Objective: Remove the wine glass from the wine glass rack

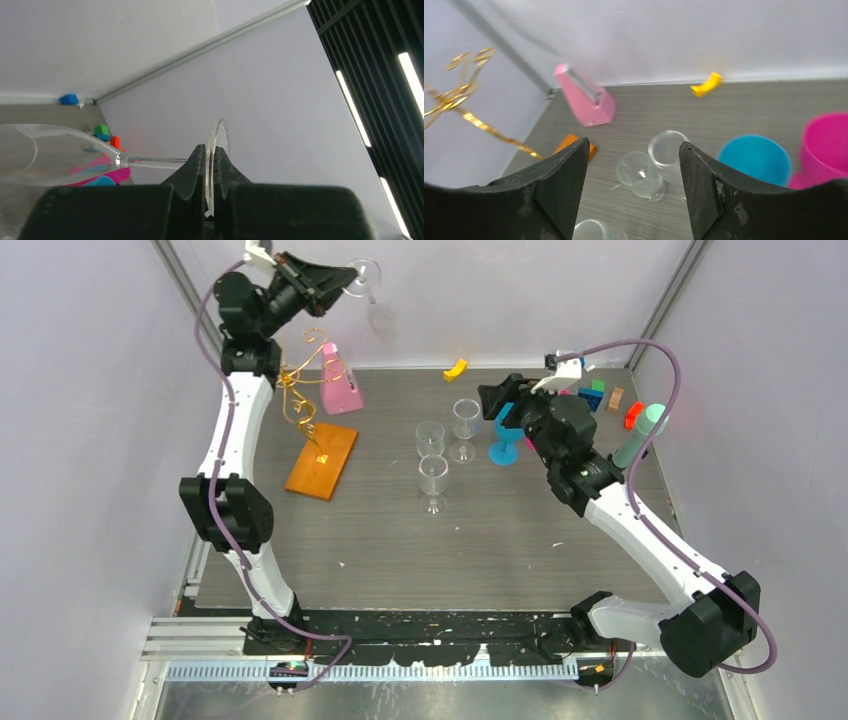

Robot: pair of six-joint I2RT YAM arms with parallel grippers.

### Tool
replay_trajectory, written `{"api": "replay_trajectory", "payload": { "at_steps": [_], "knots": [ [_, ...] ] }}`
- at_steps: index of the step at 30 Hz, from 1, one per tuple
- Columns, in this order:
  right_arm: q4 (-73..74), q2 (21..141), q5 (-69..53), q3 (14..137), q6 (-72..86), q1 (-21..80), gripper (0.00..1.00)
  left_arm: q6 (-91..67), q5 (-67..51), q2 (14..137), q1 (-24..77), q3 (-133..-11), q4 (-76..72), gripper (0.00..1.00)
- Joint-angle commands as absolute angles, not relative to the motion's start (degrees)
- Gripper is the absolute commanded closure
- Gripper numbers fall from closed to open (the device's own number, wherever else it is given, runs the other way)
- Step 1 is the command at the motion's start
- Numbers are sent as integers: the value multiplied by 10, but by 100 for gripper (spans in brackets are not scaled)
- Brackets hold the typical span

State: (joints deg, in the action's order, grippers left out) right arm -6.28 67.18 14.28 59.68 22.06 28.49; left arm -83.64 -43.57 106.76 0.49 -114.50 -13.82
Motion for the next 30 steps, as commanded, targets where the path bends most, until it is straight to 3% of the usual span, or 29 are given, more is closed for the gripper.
{"api": "replay_trajectory", "payload": {
  "at_steps": [1,6,24,30],
  "knots": [
    [-191,689,-81,632,145,284,28,-861,-455,1045,65,-1163,-120,100],
    [-203,739,-181,705,111,284,28,-862,-479,1037,112,-1155,-95,100],
    [-235,823,-203,790,16,285,35,-824,-544,1002,182,-1132,-27,100],
    [-227,842,-200,815,4,285,58,-824,-547,997,185,-1138,-9,100]
  ]
}}
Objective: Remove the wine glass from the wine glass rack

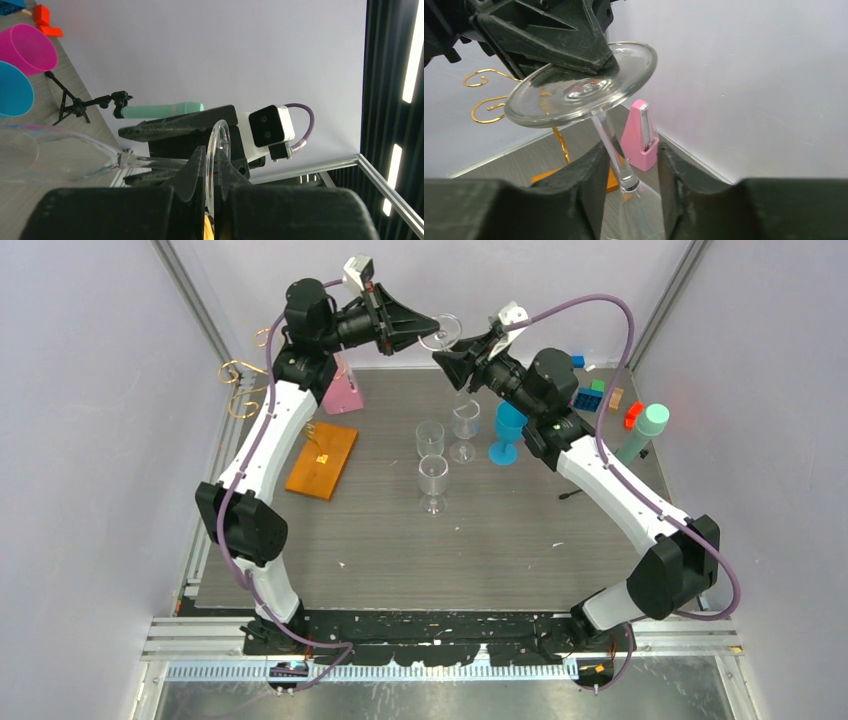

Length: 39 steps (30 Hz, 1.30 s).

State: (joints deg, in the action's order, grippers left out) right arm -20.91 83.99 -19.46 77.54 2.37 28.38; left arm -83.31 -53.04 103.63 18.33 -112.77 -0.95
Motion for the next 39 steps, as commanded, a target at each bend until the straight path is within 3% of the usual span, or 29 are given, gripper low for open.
{"api": "replay_trajectory", "payload": {
  "at_steps": [1,9,12,17,21,26,29,39],
  "knots": [
    [-229,843,-194,817,8,285,64,-824,-546,996,185,-1138,-5,100],
    [-254,851,-160,823,25,286,89,-838,-544,997,186,-1141,-4,100],
    [-271,851,-150,816,36,288,99,-850,-541,998,186,-1140,-22,87],
    [-298,843,-127,807,69,291,100,-817,-520,993,186,-1139,-4,57],
    [-317,831,-70,797,94,291,100,-784,-500,987,186,-1125,20,44],
    [-363,812,80,774,157,291,100,-704,-417,966,182,-1083,101,41],
    [-367,804,205,771,223,290,100,-719,-384,947,183,-1029,75,41],
    [-358,790,283,765,422,289,100,-775,-380,928,189,-969,6,40]
  ]
}}
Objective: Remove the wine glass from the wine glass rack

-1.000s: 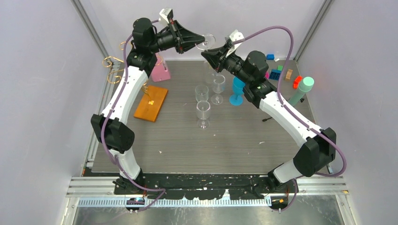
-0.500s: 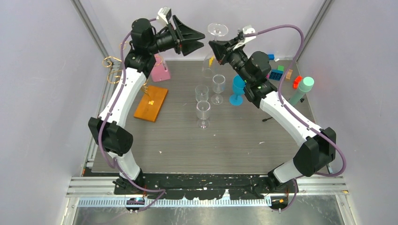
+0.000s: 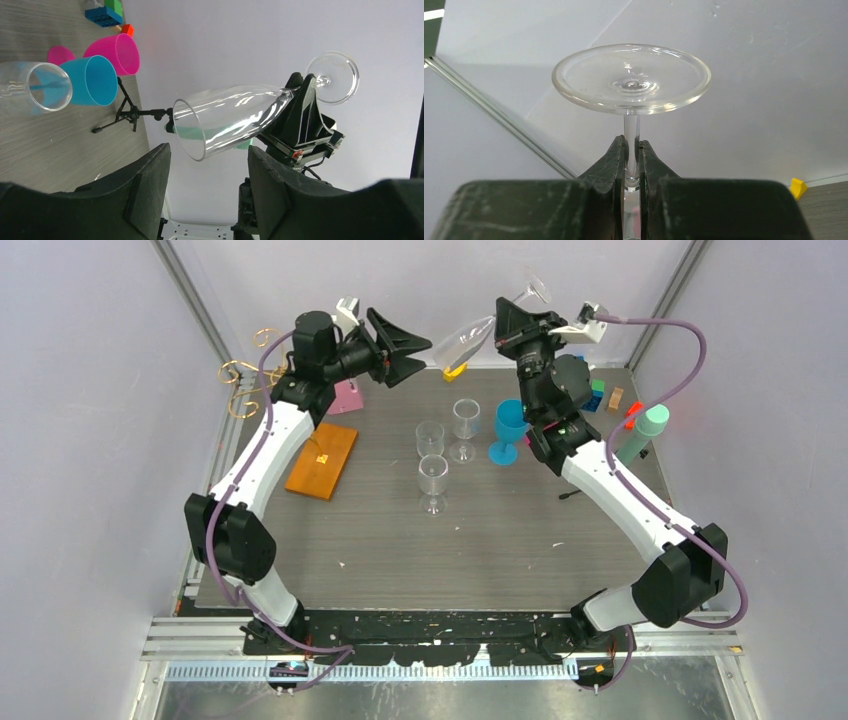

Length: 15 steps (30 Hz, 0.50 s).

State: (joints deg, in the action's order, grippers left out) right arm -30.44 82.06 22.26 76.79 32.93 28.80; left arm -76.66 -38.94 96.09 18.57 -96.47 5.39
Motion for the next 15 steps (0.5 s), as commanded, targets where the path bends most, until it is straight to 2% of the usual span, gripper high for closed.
{"api": "replay_trajectory", "payload": {
  "at_steps": [1,6,11,15],
  "knots": [
    [-358,789,286,766,427,289,100,-780,-382,928,189,-968,3,40],
    [-342,787,288,766,470,288,100,-861,-414,938,192,-958,-98,40],
    [-333,800,273,760,521,280,100,-1037,-449,977,192,-956,-291,48],
    [-330,809,257,752,572,269,100,-1049,-448,976,192,-962,-301,55]
  ]
}}
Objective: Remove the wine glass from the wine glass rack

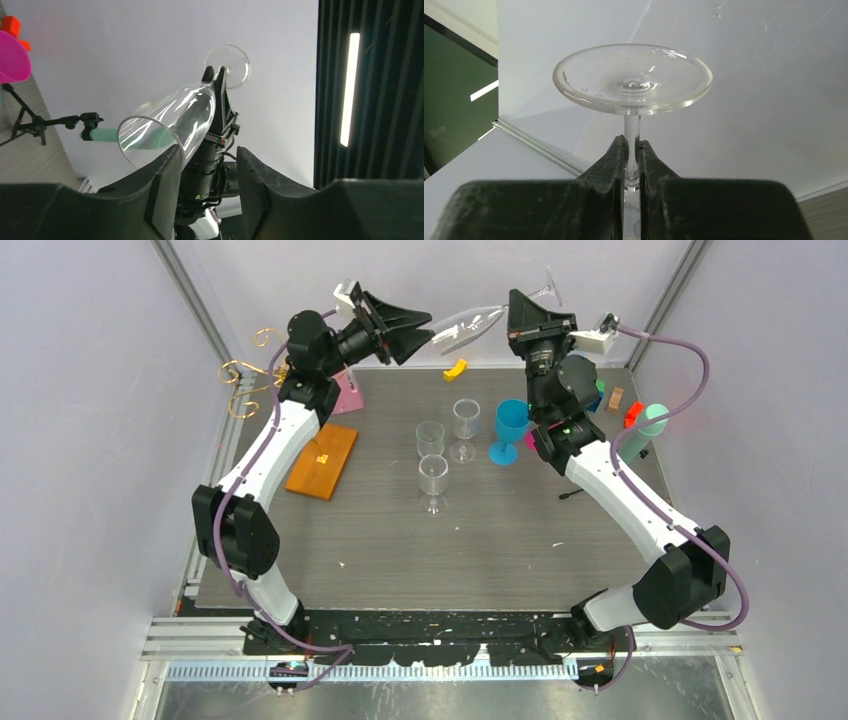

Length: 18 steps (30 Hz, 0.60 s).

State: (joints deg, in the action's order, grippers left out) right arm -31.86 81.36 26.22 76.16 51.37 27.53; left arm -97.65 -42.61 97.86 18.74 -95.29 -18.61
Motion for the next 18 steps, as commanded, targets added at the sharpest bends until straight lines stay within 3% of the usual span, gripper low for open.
{"api": "replay_trajectory", "payload": {
  "at_steps": [1,14,18],
  "knots": [
    [-327,810,256,749,578,268,100,-1049,-447,974,192,-963,-300,57],
    [-335,837,198,730,710,248,100,-1135,-446,984,198,-970,-355,54],
    [-352,843,187,723,720,247,100,-1174,-427,989,198,-938,-389,58]
  ]
}}
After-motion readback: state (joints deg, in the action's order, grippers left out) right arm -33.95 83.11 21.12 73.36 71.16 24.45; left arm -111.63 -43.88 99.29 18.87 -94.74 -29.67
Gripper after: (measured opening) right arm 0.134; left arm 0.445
